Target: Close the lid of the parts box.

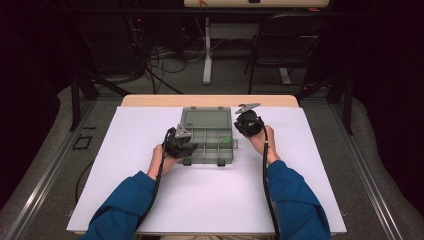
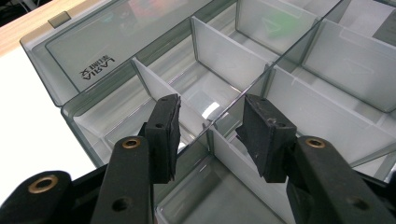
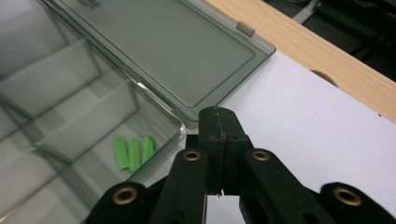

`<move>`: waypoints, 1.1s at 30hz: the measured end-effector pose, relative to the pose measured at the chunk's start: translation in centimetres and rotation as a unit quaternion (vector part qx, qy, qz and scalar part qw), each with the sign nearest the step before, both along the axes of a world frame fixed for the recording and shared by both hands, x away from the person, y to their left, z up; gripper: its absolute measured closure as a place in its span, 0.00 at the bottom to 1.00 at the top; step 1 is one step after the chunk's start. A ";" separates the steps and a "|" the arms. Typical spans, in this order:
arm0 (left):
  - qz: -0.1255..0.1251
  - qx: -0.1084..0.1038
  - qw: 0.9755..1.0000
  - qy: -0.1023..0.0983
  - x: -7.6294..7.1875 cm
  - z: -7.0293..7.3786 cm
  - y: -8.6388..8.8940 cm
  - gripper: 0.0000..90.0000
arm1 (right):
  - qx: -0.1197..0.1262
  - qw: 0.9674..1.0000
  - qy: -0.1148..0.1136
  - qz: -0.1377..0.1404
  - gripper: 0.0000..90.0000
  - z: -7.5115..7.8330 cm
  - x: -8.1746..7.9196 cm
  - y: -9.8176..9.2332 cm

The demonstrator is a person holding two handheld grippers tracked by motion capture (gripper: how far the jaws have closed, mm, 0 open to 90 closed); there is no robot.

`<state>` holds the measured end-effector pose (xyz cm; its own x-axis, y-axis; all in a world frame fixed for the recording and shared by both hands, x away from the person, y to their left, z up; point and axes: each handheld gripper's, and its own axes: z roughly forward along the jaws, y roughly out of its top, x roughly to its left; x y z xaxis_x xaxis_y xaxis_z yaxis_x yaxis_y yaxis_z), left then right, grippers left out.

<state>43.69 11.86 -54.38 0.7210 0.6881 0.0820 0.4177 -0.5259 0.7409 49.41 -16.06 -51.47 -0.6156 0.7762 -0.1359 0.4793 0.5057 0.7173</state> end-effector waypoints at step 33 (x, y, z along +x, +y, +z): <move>-0.006 -0.006 1.000 0.001 0.1 -0.1 0.1 0.64 | -0.044 0.997 0.061 0.000 1.00 -3.3 3.6 1.1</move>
<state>43.77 11.98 -54.45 0.7288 0.6809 0.0730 0.4128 -0.5219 0.7465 53.01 -14.92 -54.77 -0.6324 0.7640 -0.1278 0.5599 0.5648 0.6061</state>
